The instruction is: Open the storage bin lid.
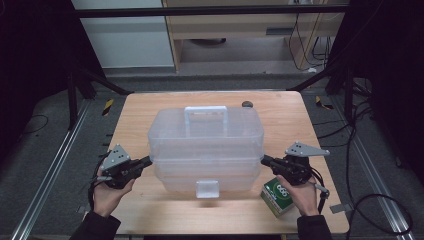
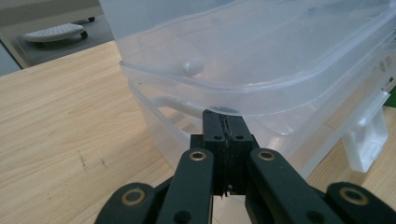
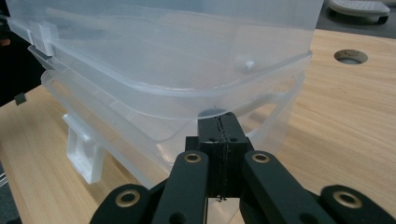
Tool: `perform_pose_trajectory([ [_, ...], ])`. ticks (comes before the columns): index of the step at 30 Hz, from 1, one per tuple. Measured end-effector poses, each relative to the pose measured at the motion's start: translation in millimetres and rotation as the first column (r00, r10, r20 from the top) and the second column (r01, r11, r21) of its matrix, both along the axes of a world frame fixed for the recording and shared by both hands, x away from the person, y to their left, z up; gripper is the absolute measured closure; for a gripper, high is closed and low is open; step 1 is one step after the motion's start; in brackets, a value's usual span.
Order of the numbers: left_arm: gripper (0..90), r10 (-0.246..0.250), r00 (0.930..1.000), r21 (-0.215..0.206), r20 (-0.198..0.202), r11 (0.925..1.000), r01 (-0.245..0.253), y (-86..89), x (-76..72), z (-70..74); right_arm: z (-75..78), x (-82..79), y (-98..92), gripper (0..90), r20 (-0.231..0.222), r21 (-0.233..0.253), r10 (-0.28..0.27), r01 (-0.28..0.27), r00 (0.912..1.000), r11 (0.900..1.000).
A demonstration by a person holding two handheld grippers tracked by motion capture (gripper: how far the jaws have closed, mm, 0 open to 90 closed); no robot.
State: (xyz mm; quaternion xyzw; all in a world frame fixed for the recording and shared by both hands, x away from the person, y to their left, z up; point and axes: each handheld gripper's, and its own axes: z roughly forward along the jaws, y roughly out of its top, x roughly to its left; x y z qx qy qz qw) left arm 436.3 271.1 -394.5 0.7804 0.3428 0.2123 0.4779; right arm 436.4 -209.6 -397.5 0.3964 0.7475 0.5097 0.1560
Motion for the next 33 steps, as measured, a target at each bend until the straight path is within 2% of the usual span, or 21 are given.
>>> perform_pose_trajectory([
  [13,89.1,0.027,0.9992,-0.024,0.031,0.9994,-0.026,-4.1,1.5,7.9,7.5,5.6,0.4,90.0,0.014,0.03,-0.006,0.006,0.9999,1.0],
  [20,89.0,0.031,0.9985,-0.017,0.046,0.9994,-0.03,-8.3,5.0,14.2,13.0,8.2,1.2,90.0,0.022,0.047,-0.003,0.002,0.9998,0.999],
  [33,89.0,0.045,0.9968,-0.028,0.066,0.9987,-0.043,-13.0,12.0,26.4,24.7,17.6,1.9,90.0,0.052,0.041,0.002,-0.004,0.9986,0.999],
])
